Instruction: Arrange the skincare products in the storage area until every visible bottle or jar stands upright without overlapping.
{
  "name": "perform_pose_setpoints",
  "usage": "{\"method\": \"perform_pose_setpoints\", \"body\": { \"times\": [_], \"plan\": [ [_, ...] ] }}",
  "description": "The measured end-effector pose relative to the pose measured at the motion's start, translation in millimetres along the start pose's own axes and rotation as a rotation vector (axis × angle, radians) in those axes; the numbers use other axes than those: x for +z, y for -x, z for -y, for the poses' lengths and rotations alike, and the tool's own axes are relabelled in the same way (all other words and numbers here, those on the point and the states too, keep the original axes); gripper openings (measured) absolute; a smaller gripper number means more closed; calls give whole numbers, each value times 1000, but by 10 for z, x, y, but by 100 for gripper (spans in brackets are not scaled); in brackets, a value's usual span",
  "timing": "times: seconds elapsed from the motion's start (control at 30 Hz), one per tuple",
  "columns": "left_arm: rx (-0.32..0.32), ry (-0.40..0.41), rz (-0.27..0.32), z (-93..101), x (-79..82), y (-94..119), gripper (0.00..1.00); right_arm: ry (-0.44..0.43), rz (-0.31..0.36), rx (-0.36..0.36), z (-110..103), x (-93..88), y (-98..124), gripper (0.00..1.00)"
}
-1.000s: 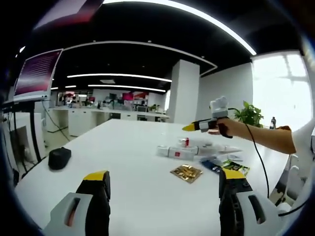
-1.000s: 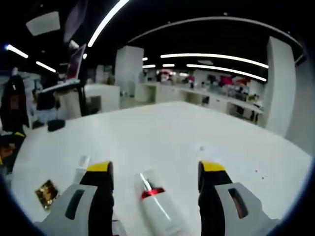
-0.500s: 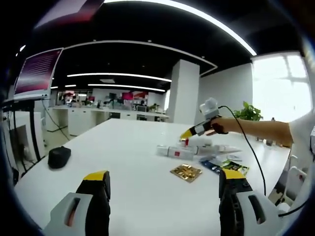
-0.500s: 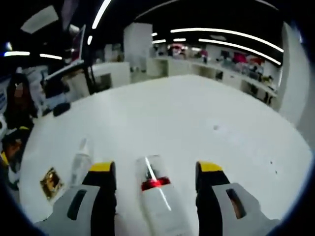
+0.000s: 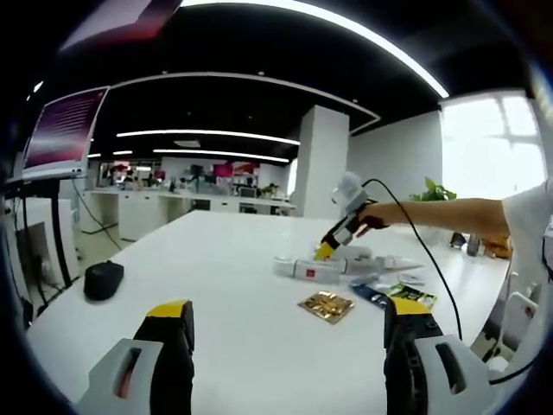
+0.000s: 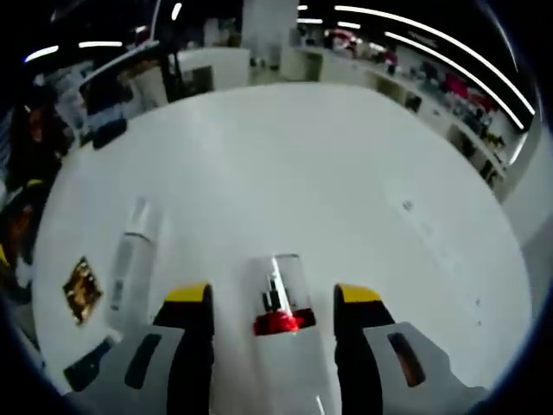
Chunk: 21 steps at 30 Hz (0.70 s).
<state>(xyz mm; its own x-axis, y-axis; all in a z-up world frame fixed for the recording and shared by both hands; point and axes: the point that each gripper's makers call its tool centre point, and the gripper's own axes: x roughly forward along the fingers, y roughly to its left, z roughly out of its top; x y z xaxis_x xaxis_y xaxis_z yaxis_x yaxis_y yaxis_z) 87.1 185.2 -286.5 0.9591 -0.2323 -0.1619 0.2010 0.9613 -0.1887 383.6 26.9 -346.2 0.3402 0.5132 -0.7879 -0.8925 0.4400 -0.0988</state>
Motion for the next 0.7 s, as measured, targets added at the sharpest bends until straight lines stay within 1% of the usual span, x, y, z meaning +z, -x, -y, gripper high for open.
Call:
{"method": "perform_pose_setpoints", "body": {
  "times": [0.1, 0.17, 0.3, 0.37, 0.4, 0.47, 0.53, 0.6, 0.7],
  "plan": [
    [-11, -8, -3, 27, 0, 2, 93, 16, -32, 10, -7, -11, -24, 55],
    [-16, -11, -9, 38, -13, 2, 93, 25, -50, 3, 16, -22, -35, 53],
    [-12, -18, -28, 23, -61, 1, 92, 11, -71, 5, 31, -43, -62, 48],
    [-8, -12, -30, 6, -71, 8, 92, 13, -93, 4, 23, -83, -82, 44],
    [-8, -9, -25, 1, -65, 16, 92, -13, -76, 13, 9, -58, -78, 43],
    [-9, -7, -21, -3, -57, 28, 92, -12, -84, 5, 19, -73, -79, 42],
    [-4, -8, -18, -15, -52, 38, 92, -28, -77, -6, 24, -74, -79, 36],
    [-1, -9, -19, -23, -59, 50, 92, -52, -79, -16, 23, -79, -76, 34],
    [3, -6, -21, -32, -75, 71, 92, -27, -86, -25, 17, -78, -60, 33]
  ]
}}
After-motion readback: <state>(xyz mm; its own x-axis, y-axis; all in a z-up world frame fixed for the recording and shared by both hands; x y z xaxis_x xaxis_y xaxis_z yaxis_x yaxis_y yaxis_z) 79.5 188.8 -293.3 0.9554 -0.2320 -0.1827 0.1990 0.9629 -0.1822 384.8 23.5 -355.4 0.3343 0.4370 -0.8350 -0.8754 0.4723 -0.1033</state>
